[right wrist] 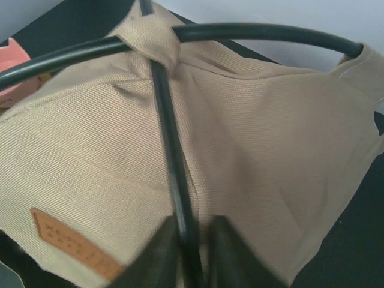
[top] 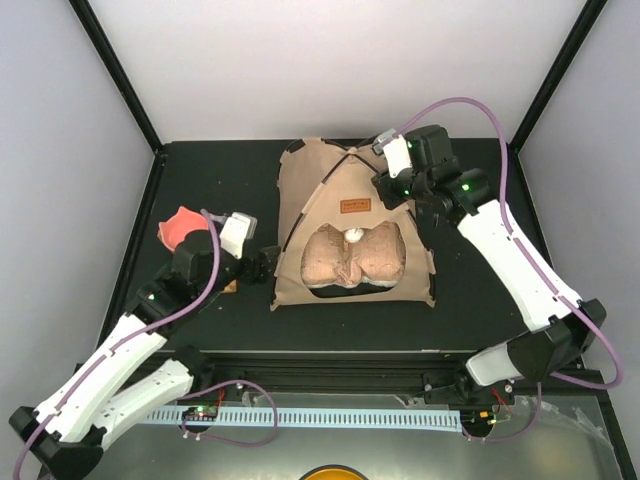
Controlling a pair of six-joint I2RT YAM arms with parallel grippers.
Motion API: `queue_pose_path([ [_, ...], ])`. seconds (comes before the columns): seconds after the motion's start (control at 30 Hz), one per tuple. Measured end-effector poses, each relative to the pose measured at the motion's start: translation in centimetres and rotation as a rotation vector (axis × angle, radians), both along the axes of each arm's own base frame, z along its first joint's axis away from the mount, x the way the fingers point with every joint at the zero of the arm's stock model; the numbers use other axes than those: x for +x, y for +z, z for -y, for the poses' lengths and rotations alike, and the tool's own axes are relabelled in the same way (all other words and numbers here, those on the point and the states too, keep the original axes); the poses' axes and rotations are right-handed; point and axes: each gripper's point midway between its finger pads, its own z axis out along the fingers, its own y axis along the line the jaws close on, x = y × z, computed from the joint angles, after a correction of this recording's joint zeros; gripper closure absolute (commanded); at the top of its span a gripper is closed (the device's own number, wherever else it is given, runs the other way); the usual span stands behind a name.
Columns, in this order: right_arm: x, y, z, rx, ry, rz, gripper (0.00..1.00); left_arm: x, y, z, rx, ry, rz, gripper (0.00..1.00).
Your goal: Set up the pet tent
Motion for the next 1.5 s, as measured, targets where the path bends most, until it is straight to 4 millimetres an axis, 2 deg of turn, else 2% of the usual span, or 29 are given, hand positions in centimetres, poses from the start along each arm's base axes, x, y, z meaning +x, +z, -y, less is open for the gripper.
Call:
queue_pose_path([
  [0.13, 0.5, 0.0, 0.0, -0.04, 0.004, -0.006, 0.99, -0.3, 2.3, -0.5, -0.025, 0.008, 0.065, 0.17],
  [0.23, 0.4, 1.1, 1.2, -0.066, -0.033, 0.04, 0.99, 0.1, 3.9, -1.4, -0.028, 0.061, 0.105, 0.12],
  [0.37, -0.3, 4.8, 5.2, -0.084, -0.149, 0.158, 0.99, 0.8, 5.2, -3.2, -0.029, 0.169, 0.127, 0.09],
  [0.53, 0.2, 10.2, 12.6, -0.109, -0.361, 0.281, 0.99, 1.2, 5.2, -4.9, -0.031, 0.253, 0.119, 0.08],
  [0.6, 0.3, 11.7, 14.9, -0.13, -0.434, 0.321, 0.97, 1.2, 5.1, -5.1, -0.031, 0.266, 0.115, 0.09],
  [0.63, 0.4, 12.3, 15.9, -0.14, -0.468, 0.337, 0.85, 1.2, 5.1, -5.3, -0.032, 0.273, 0.112, 0.09],
  [0.67, 0.4, 12.8, 16.7, -0.149, -0.497, 0.348, 0.48, 1.2, 5.0, -5.3, -0.033, 0.276, 0.11, 0.08],
  [0.7, 0.5, 13.0, 17.4, -0.159, -0.518, 0.357, 0.17, 1.2, 5.0, -5.3, -0.034, 0.277, 0.108, 0.08],
  [0.73, 0.6, 13.4, 17.7, -0.157, -0.534, 0.371, 0.05, 1.2, 5.0, -5.3, -0.034, 0.277, 0.108, 0.08],
  [0.77, 0.8, 13.9, 18.0, -0.149, -0.547, 0.391, 0.01, 1.2, 5.0, -5.3, -0.036, 0.278, 0.107, 0.08],
  [0.8, 0.9, 14.2, 18.1, -0.143, -0.553, 0.401, 0.0, 1.2, 5.0, -5.3, -0.037, 0.279, 0.106, 0.08],
  [0.9, 0.7, 14.3, 17.5, -0.105, -0.528, 0.393, 0.01, 1.4, 4.8, -5.2, -0.033, 0.278, 0.099, 0.07],
  [1.0, 0.0, 14.2, 15.6, -0.018, -0.447, 0.361, 0.05, 1.6, 4.3, -4.9, -0.026, 0.266, 0.081, 0.06],
  [1.13, -2.0, 15.1, 12.2, 0.104, -0.313, 0.342, 0.09, 2.7, 2.6, -3.7, 0.001, 0.24, 0.02, 0.04],
  [1.23, -3.6, 15.2, 8.3, 0.19, -0.176, 0.314, 0.09, 4.4, 0.7, -2.5, 0.002, 0.224, -0.063, 0.03],
  [1.3, -4.3, 13.6, 5.8, 0.231, -0.102, 0.263, 0.07, 6.3, -0.7, -1.6, -0.022, 0.224, -0.136, 0.01],
  [1.37, -4.7, 11.1, 4.0, 0.252, -0.06, 0.196, 0.04, 8.4, -2.3, -0.9, -0.054, 0.233, -0.218, 0.01],
  [1.5, -5.9, 2.6, 1.1, 0.271, -0.024, -0.015, 0.03, 12.9, -5.1, 0.2, -0.128, 0.27, -0.375, 0.01],
])
